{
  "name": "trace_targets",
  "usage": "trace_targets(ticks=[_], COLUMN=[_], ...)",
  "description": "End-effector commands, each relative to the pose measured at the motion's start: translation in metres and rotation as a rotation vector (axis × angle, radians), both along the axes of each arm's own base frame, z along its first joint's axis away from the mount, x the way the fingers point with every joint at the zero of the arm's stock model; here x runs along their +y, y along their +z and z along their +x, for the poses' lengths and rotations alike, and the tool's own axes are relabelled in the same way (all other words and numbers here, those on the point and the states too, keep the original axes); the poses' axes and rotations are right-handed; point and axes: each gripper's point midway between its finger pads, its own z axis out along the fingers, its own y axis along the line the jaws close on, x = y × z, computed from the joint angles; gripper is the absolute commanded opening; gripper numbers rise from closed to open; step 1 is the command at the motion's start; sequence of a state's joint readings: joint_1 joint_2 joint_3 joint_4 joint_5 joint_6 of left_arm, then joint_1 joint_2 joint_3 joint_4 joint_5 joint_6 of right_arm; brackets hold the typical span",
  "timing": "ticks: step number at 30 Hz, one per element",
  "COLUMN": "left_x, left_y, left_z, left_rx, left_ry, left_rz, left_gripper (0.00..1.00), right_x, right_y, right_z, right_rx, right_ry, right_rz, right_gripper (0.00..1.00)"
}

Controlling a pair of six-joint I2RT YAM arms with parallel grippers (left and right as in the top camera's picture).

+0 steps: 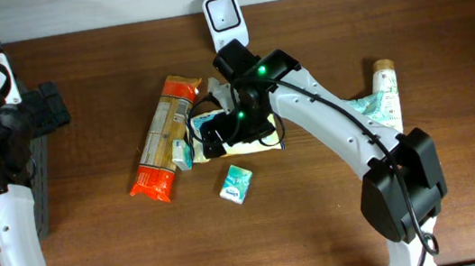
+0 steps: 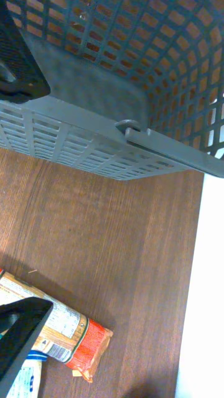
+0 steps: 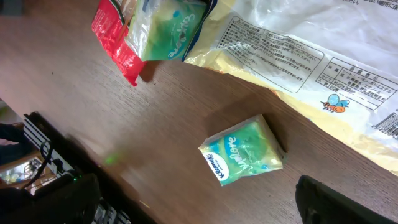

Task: Scan the item barcode
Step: 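Reach the right gripper to the small teal box at center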

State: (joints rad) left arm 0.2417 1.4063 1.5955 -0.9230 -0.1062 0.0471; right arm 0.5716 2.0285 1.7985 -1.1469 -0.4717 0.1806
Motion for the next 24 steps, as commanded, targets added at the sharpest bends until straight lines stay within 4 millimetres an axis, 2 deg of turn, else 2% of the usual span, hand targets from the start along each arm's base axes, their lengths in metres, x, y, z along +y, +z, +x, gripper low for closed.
trace_targets(ticks=[1,17,22,24], left_x=[0.002,0.002,0.003,0.002], left_y=[0.006,0.006,0.006,0.006], left_z=[0.000,0.000,-0.001,0.000], left_rx=[-0.017,-0.017,-0.017,-0.017], left_ry=[0.015,0.015,0.015,0.015], left_rz=[0.002,0.002,0.002,0.002], left_gripper=[0.99,0.99,0.99,0.99], right_x=[-0.003,-0.001,0.009,0.011], right_y=[0.001,0.002,0.007,0.011], right_z=[0.001,0.004,0.021,0.026], right_rx=[-0.016,-0.034,-0.110,-0.144], right_ry=[0.002,0.011,0.011,0.019], right_rz=[-0.007,0.002,0.051,0.050], right_gripper=[0.99,0.99,0.99,0.81])
